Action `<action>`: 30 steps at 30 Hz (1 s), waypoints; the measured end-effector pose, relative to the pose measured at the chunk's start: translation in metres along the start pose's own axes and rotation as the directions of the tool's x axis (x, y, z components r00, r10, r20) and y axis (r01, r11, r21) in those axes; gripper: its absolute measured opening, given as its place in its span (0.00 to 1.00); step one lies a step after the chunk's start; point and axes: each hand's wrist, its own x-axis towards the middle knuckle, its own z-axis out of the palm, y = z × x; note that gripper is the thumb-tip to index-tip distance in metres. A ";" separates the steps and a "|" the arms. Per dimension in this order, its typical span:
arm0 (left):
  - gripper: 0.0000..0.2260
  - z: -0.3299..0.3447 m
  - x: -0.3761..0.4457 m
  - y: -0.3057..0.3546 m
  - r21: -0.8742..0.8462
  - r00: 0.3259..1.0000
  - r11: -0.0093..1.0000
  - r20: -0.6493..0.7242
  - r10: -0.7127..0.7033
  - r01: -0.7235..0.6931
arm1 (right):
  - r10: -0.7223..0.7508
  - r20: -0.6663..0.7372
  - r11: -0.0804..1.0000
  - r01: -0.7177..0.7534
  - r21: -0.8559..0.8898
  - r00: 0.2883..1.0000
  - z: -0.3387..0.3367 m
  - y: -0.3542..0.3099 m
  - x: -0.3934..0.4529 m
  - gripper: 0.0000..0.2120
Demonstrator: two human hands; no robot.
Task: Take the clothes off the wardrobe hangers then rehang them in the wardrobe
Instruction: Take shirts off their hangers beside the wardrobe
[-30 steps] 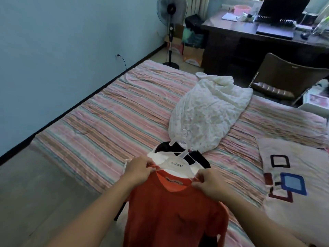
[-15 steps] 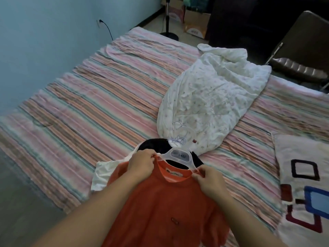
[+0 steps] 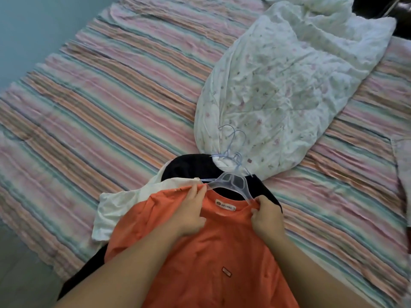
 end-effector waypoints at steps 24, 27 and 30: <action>0.30 -0.109 -0.138 0.066 -0.238 0.972 0.971 -0.225 -0.072 0.016 | -0.377 0.210 0.919 0.393 -0.040 0.902 -0.127 -0.115 -0.121 0.21; 0.33 -0.135 -0.192 0.082 -0.229 0.965 0.973 -0.249 -0.086 0.028 | -0.445 0.219 0.879 0.470 -0.078 0.868 -0.165 -0.152 -0.154 0.24; 0.36 -0.156 -0.259 0.091 -0.245 0.963 0.968 -0.249 -0.108 0.045 | -0.500 0.240 0.841 0.533 -0.097 0.832 -0.202 -0.195 -0.199 0.32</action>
